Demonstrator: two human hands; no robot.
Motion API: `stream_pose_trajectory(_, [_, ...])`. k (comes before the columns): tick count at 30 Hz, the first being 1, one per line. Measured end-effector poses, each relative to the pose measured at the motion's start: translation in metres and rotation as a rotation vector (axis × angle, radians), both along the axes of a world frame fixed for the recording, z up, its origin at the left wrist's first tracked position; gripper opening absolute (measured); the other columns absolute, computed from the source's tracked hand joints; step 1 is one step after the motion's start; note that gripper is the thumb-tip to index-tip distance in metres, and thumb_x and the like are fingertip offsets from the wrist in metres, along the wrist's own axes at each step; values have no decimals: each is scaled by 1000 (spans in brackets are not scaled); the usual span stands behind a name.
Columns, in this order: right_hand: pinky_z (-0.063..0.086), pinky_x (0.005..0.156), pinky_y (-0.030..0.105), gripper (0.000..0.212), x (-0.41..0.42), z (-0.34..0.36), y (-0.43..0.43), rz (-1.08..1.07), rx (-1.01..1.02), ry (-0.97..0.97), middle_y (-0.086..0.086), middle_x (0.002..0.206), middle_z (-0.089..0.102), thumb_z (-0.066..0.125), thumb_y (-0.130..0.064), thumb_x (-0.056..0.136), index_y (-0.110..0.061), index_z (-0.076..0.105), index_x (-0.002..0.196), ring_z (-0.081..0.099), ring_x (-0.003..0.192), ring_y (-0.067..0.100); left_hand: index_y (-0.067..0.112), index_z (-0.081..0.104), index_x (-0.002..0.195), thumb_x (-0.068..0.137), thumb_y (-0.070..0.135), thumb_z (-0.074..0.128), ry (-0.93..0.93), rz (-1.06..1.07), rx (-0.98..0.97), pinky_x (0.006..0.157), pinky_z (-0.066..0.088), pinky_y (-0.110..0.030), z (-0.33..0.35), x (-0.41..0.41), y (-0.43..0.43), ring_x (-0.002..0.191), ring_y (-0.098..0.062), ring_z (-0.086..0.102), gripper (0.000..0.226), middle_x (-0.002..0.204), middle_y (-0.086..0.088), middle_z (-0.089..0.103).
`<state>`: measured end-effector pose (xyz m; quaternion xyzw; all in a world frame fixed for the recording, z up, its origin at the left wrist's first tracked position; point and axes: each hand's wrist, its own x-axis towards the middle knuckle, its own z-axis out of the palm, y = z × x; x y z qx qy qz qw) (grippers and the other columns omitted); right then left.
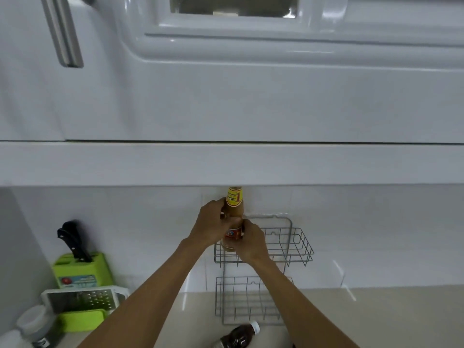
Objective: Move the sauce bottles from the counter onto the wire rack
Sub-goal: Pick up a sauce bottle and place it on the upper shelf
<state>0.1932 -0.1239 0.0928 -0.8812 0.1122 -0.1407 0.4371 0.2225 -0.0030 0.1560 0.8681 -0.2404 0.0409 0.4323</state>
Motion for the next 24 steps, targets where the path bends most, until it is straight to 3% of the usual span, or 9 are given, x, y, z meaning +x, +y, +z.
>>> stream_pose_trajectory(3, [54, 69, 29, 40, 10, -9, 3, -31, -43, 17, 3, 93, 73, 79, -33, 66, -13, 65, 98, 67, 83, 18, 16, 65, 115, 76, 25, 79, 11, -7, 8, 74, 46, -16, -12, 10, 4, 92, -19, 64, 42, 104, -3, 69])
stream_pose_trajectory(8, [47, 63, 18, 40, 24, -9, 2, 21, -52, 30, 0, 94, 74, 83, -31, 63, -15, 68, 97, 67, 82, 14, 15, 63, 119, 80, 23, 76, -20, -4, 18, 81, 44, -23, -16, 25, 9, 94, -18, 62, 42, 111, -5, 69])
stream_pose_trajectory(13, [52, 70, 24, 48, 26, -13, 0, 22, -55, 16, -1, 95, 74, 85, -37, 60, -16, 67, 99, 68, 84, 15, 16, 63, 121, 79, 24, 78, -25, 23, -12, 72, 43, -12, -20, 27, 13, 92, -17, 62, 46, 111, -4, 70])
stream_pose_trajectory(19, [48, 63, 22, 54, 16, -4, -3, 47, -54, 95, -1, 94, 71, 83, -48, 65, -15, 64, 103, 68, 88, 16, 13, 53, 135, 80, 32, 77, 9, 110, -43, 94, 44, -23, -31, 12, 12, 113, -20, 63, 64, 127, -5, 66])
stream_pose_trajectory(22, [55, 75, 30, 60, -7, 4, -3, 4, 7, 22, -1, 97, 67, 77, -54, 70, -12, 62, 111, 64, 88, 14, 11, 44, 144, 81, 37, 75, 63, 164, -47, 95, 41, -21, -37, 1, 19, 119, -20, 60, 75, 134, -6, 61])
stream_pose_trajectory(24, [56, 78, 30, 52, -30, 2, -3, -60, -9, -93, -3, 100, 67, 74, -50, 77, -15, 62, 114, 64, 87, 13, 13, 43, 144, 83, 35, 74, 74, 195, -75, 92, 40, -19, -40, -8, 26, 119, -18, 60, 72, 135, -5, 60])
